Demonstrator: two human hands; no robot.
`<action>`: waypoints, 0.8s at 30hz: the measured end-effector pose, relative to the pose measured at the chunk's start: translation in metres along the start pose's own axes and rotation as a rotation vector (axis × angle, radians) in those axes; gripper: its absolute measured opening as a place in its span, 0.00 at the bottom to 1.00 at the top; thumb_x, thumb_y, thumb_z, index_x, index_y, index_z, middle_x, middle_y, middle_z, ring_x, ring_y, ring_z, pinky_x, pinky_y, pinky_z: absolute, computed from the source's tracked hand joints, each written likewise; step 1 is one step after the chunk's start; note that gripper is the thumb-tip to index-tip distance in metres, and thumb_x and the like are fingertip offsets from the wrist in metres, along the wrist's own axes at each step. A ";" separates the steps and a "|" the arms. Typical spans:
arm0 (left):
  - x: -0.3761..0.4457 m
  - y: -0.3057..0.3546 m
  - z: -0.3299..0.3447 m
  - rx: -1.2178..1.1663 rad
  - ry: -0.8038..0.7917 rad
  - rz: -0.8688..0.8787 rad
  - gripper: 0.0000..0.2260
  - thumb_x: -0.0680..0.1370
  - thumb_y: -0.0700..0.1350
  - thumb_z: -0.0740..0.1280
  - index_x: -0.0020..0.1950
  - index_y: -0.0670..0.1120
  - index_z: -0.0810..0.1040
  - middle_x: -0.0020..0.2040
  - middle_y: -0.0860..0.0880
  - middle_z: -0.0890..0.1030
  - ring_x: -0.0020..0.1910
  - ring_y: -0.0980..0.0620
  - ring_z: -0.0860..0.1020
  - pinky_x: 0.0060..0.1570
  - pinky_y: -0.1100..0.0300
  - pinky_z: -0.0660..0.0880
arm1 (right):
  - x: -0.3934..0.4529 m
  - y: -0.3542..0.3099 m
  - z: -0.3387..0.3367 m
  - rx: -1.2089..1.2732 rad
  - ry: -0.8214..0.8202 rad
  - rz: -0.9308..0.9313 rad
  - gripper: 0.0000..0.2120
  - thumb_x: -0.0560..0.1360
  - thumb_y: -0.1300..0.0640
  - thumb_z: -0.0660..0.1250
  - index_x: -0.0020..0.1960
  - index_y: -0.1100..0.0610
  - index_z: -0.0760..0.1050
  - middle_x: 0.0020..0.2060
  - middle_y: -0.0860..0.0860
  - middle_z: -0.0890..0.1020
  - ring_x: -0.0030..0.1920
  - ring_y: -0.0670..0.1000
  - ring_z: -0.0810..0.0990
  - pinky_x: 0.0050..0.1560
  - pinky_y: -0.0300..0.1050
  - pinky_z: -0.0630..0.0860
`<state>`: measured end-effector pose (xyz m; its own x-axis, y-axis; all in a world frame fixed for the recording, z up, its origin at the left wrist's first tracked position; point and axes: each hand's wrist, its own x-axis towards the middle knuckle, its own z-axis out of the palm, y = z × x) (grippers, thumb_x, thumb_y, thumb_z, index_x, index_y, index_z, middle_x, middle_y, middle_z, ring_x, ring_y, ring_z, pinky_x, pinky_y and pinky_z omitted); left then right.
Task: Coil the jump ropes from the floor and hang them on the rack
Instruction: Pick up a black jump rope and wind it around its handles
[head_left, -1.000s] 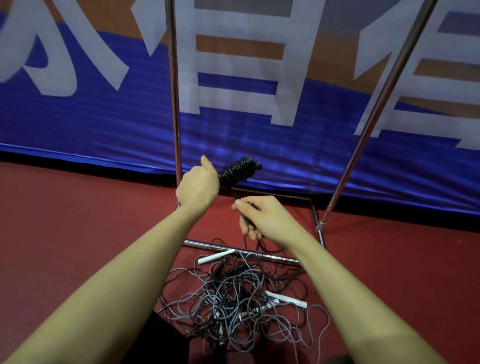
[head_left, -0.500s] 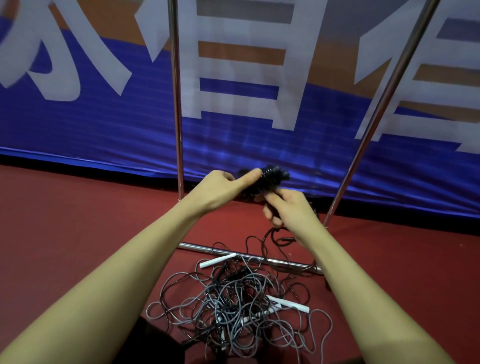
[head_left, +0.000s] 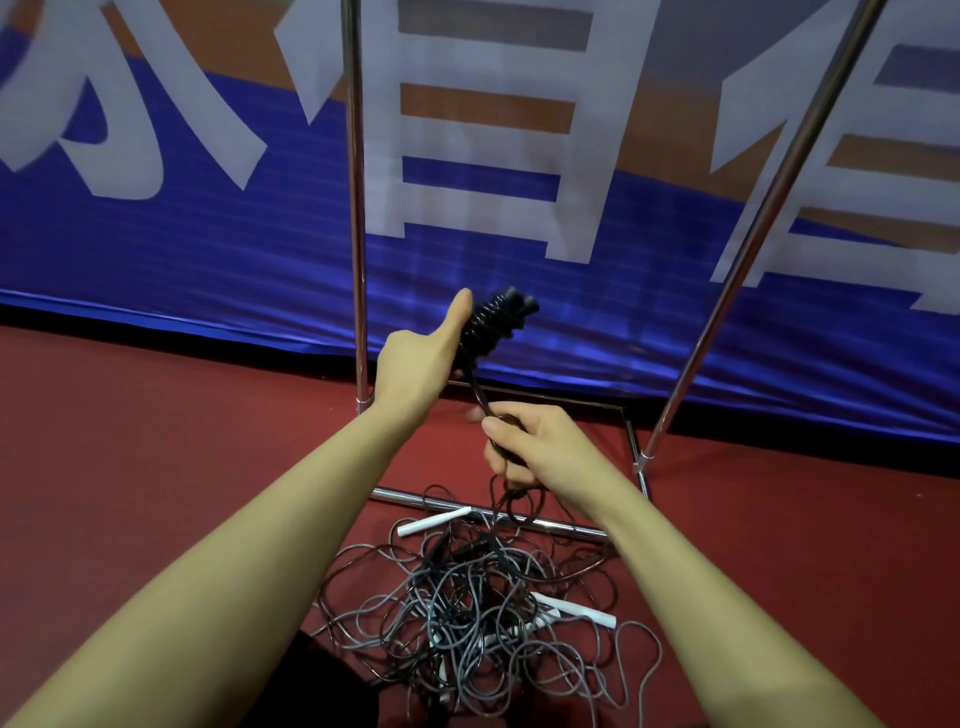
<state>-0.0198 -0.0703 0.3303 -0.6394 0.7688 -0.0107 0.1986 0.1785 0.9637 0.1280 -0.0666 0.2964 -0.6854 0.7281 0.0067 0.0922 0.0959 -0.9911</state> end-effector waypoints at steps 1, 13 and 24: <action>0.002 -0.002 0.001 0.045 0.024 0.019 0.30 0.71 0.70 0.62 0.31 0.42 0.70 0.28 0.49 0.71 0.28 0.51 0.69 0.30 0.57 0.64 | -0.001 -0.001 -0.001 0.012 -0.022 -0.010 0.09 0.81 0.63 0.58 0.58 0.62 0.73 0.27 0.51 0.73 0.21 0.43 0.62 0.28 0.38 0.60; 0.014 -0.018 -0.004 0.338 0.099 0.181 0.28 0.77 0.66 0.56 0.30 0.44 0.65 0.28 0.49 0.70 0.32 0.48 0.70 0.34 0.55 0.64 | 0.003 -0.001 0.003 -0.117 0.038 -0.047 0.14 0.78 0.66 0.62 0.62 0.60 0.67 0.27 0.50 0.75 0.23 0.44 0.70 0.28 0.34 0.67; 0.006 -0.006 -0.007 0.246 -0.093 0.355 0.21 0.71 0.63 0.68 0.41 0.45 0.81 0.24 0.53 0.68 0.24 0.56 0.66 0.27 0.62 0.62 | 0.000 -0.010 -0.014 0.161 0.074 -0.109 0.11 0.78 0.70 0.60 0.60 0.64 0.69 0.23 0.48 0.72 0.22 0.44 0.64 0.27 0.36 0.62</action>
<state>-0.0300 -0.0711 0.3266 -0.4323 0.8590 0.2744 0.5716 0.0257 0.8201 0.1367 -0.0581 0.3080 -0.6297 0.7677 0.1185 -0.0999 0.0712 -0.9924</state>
